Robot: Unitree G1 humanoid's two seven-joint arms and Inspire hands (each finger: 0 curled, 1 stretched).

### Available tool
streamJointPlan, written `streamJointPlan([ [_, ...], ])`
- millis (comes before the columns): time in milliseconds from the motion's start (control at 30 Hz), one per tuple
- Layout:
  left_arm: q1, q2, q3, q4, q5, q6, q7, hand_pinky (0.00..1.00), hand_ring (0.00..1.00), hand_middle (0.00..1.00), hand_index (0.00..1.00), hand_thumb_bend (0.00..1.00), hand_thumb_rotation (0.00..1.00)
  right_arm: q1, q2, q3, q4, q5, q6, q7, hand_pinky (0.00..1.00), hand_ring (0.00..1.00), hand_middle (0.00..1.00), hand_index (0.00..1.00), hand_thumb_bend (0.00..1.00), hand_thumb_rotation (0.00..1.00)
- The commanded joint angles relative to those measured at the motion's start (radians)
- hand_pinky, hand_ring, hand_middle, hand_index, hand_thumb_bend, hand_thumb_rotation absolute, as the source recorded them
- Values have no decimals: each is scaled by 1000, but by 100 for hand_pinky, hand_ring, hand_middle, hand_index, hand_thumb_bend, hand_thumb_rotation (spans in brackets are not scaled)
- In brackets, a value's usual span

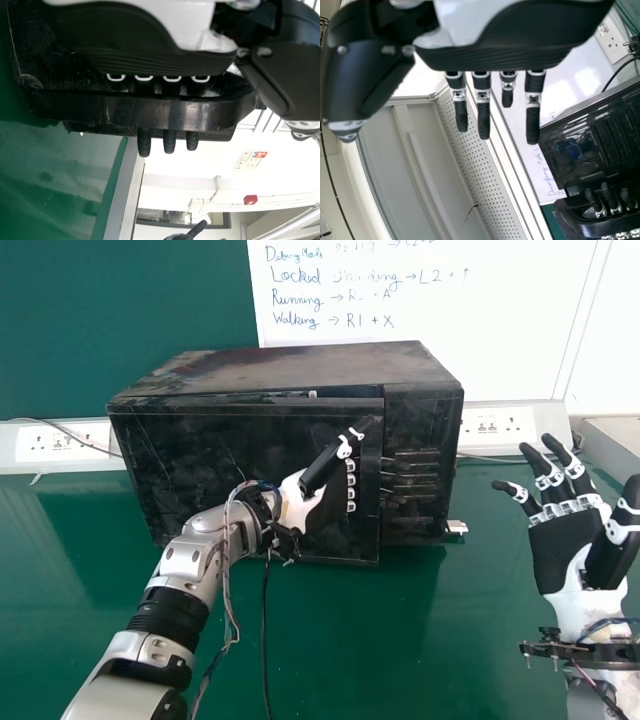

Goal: Open the door of oven

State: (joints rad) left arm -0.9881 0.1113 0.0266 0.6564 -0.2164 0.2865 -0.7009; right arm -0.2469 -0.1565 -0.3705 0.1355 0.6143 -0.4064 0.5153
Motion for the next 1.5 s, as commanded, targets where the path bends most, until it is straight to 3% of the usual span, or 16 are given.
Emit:
streamJointPlan([
  [0,25,-22,4,-61,-28,6,6,53,71,77,83,100,81,-8,-9,-10,17,11,8,15,57,62,71,81,100,78],
  [567,183,11,-3,-383,-37,159,72,44,62,71,81,100,80,-10,-3,-12,4,26,34,23,52,56,66,74,100,78],
  [1100,282,25,-20,-555,-75,229,88,36,51,58,75,97,81,-9,-10,-14,-12,22,44,18,47,52,60,70,100,81],
  [1467,365,49,-35,-691,-107,227,66,36,50,57,75,98,85,-15,-10,-19,-7,14,38,10,45,49,59,70,100,84],
])
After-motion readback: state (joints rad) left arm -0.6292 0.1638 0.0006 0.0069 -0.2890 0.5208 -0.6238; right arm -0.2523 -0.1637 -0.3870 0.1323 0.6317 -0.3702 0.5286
